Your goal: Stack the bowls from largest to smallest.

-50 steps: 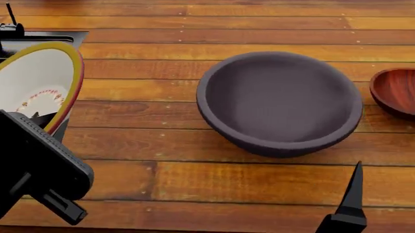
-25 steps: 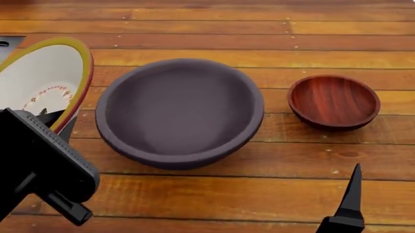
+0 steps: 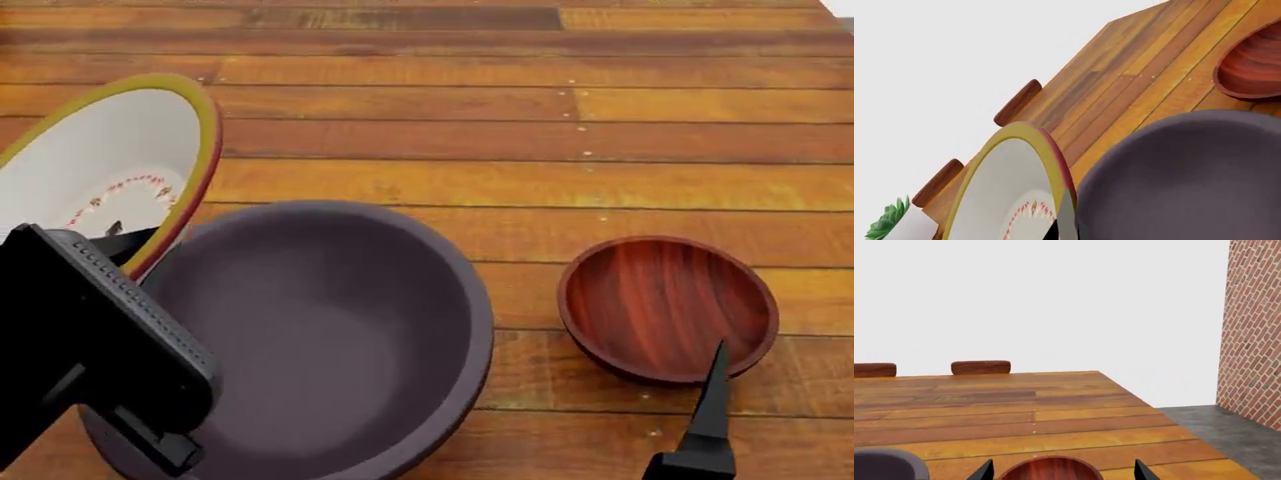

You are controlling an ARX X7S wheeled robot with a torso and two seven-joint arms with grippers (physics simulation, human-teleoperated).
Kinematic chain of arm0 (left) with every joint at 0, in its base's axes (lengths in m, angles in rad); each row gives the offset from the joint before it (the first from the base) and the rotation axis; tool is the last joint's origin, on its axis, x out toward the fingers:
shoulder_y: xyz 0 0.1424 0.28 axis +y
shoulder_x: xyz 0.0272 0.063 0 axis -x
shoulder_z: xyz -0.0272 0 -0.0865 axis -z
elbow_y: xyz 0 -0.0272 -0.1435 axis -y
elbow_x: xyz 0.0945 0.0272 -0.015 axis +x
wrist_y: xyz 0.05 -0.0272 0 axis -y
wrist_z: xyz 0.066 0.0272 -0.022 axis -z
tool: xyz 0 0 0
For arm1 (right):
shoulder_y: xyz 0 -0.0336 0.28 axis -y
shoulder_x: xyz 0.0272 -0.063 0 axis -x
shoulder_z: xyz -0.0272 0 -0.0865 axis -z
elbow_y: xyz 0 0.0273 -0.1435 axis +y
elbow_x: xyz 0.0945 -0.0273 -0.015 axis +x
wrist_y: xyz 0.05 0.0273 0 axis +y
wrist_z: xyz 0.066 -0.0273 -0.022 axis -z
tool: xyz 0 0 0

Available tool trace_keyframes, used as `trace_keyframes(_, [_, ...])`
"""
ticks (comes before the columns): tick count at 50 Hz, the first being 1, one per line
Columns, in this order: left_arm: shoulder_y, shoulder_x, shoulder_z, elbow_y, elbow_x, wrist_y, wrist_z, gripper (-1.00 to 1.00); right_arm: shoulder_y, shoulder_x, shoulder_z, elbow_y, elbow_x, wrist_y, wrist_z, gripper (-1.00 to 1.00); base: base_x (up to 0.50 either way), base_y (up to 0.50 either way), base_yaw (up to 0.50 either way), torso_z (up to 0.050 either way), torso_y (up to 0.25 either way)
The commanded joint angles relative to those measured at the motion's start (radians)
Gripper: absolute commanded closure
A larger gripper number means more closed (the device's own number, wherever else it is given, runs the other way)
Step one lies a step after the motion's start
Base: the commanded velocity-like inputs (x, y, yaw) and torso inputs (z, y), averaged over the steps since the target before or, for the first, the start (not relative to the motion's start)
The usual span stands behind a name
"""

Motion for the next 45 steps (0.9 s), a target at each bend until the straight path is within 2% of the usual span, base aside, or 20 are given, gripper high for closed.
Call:
trace_keyframes(1, [-0.027, 0.053, -0.042, 0.024, -0.136, -0.031, -0.039, 1.0, -0.011, -0.029, 0.039, 0.014, -0.007, -0.038, -0.03, -1.0, 0.0, -0.07, 0.0, 0.0, 0.0])
trace_keyframes(3, [-0.033, 0.061, -0.044, 0.025, -0.182, -0.025, -0.039, 1.0, -0.01, -0.028, 0.035, 0.015, -0.012, -0.038, -0.03, -1.0, 0.0, 0.0, 0.0, 0.0, 0.0])
trace_keyframes(4, [-0.028, 0.066, -0.057, 0.015, -0.262, 0.004, -0.057, 1.0, -0.012, -0.027, 0.037, 0.016, -0.017, -0.04, -0.03, -1.0, 0.0, 0.0, 0.0, 0.0, 0.0])
trace_keyframes(8, [-0.069, 0.092, -0.021, 0.021, -0.293, -0.021, -0.085, 1.0, -0.02, -0.029, 0.042, 0.019, -0.021, -0.049, -0.032, -1.0, 0.0, 0.0, 0.0, 0.0, 0.0])
trace_keyframes(23, [-0.077, 0.171, 0.101, -0.109, -0.001, 0.014, 0.198, 1.0, -0.015, -0.028, 0.023, 0.023, -0.023, -0.054, -0.033, -1.0, 0.0, 0.0, 0.0, 0.0, 0.001])
trace_keyframes(32, [-0.093, 0.197, 0.184, -0.17, 0.115, 0.054, 0.301, 1.0, -0.02, -0.026, 0.023, 0.028, -0.025, -0.062, -0.035, -1.0, 0.0, 0.0, 0.0, 0.001, 0.0])
trace_keyframes(45, [-0.075, 0.193, 0.233, -0.215, 0.173, 0.091, 0.345, 1.0, -0.021, -0.023, 0.017, 0.03, -0.026, -0.067, -0.033, -1.0, 0.0, 0.0, 0.0, 0.0, 0.001])
